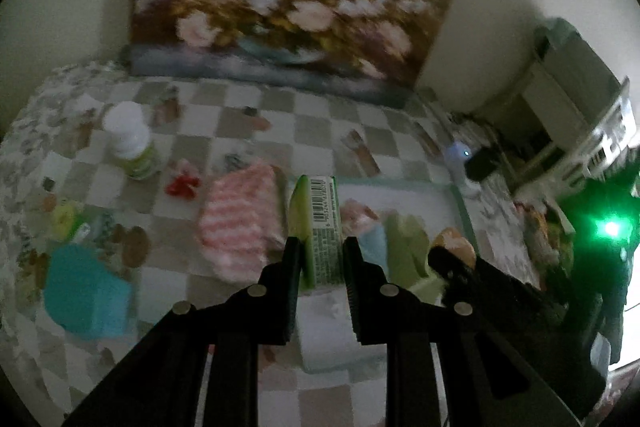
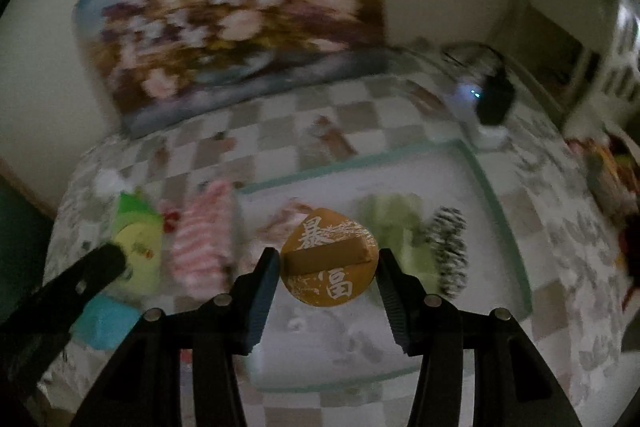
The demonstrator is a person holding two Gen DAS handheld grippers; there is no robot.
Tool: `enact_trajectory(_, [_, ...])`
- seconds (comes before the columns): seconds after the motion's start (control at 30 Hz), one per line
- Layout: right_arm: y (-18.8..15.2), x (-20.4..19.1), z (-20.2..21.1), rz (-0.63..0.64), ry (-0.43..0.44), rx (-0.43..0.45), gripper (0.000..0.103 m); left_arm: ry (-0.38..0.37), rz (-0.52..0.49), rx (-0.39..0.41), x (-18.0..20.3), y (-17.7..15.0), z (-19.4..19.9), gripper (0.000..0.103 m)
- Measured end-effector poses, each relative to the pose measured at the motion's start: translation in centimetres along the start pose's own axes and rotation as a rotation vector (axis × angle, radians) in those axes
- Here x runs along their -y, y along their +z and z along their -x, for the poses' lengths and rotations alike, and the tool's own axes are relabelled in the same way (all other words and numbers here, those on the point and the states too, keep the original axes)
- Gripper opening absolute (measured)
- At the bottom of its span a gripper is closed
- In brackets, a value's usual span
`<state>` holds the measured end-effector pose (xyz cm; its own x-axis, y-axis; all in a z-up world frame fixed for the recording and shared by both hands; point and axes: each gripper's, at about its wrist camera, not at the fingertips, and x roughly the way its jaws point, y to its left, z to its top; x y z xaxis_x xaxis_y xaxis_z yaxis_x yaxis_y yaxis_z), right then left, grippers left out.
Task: Organize soft objects
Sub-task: 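Carry the green box and gold coaster into the tray and open both tools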
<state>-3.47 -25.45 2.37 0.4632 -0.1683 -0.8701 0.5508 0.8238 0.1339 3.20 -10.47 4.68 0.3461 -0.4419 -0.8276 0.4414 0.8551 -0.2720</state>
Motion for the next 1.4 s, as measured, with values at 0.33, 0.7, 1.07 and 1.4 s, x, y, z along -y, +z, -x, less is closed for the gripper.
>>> enact_trajectory(0.33, [0.5,7.0,-1.2,-0.172,-0.131,-0.036,0.053,-0.071,-0.084,-0.158,4.3,-2.7,-4.0,0.022])
enact_trajectory(0.7, [0.1,10.2,-2.7,-0.250,-0.225,-0.076,0.053,-0.026,-0.172,-0.243,7.0,-5.0,-6.8,0.023])
enact_trajectory(1.07, [-1.1,12.6,-6.2,-0.330,-0.261,-0.188,0.053,0.071,-0.201,-0.307,7.1,-6.1,-10.0,0.023])
enact_trajectory(1.4, [-0.6,12.2,-5.5,-0.317,-0.277,-0.162,0.060,0.064,-0.184,-0.310,6.9,-5.9,-9.9,0.043])
